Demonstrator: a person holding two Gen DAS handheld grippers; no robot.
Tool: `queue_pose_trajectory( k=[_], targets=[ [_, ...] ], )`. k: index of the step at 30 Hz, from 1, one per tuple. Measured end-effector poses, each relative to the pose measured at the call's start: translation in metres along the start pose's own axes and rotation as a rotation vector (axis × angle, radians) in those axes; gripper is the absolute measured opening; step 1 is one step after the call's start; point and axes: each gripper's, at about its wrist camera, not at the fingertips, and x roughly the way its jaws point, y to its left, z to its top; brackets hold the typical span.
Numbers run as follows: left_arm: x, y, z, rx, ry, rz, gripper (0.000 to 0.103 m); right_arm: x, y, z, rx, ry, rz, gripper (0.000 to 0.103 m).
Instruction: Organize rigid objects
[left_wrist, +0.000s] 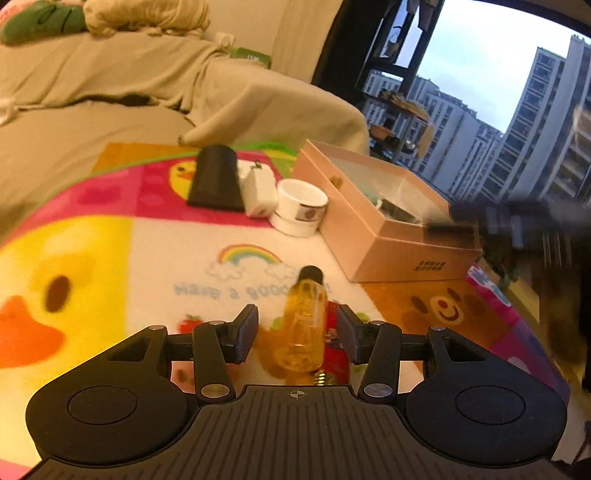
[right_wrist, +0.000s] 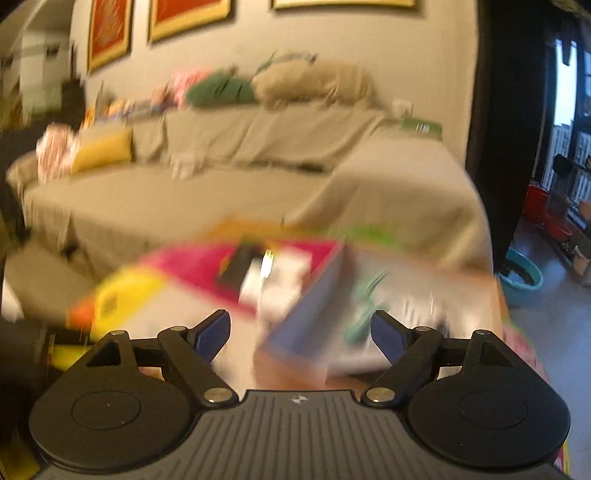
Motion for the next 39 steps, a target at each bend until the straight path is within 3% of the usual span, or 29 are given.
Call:
queue_pose_trajectory(
  k=[6,11,14,19,23,39],
  targets=[
    [0.019,-0.006,-0.004,0.012,-0.022,-0.013,0.051,-0.001,0.018,-0.068,-0.015,0.08,-0.054,0.084],
    [0.02,-0.004,-0.005,-0.002,-0.033,-0.018,0.048,0.007,0.007,-0.085,0.092,0.095,-0.092,0.084],
    [0.019,0.002,-0.005,-0.041,-0.038,-0.015,0.039,0.011,-0.002,-0.086,0.139,0.114,-0.088,0.086],
    [0.017,0.006,-0.007,-0.088,-0.049,-0.011,0.038,0.015,-0.004,-0.086,0.147,0.128,-0.105,0.091],
    [0.018,-0.001,-0.006,-0.059,-0.045,0.017,0.038,0.019,-0.006,-0.084,0.166,0.147,-0.128,0.099],
    [0.019,-0.019,-0.003,-0.044,-0.024,0.102,0.032,0.023,-0.011,-0.082,0.166,0.17,-0.098,0.103]
  ],
)
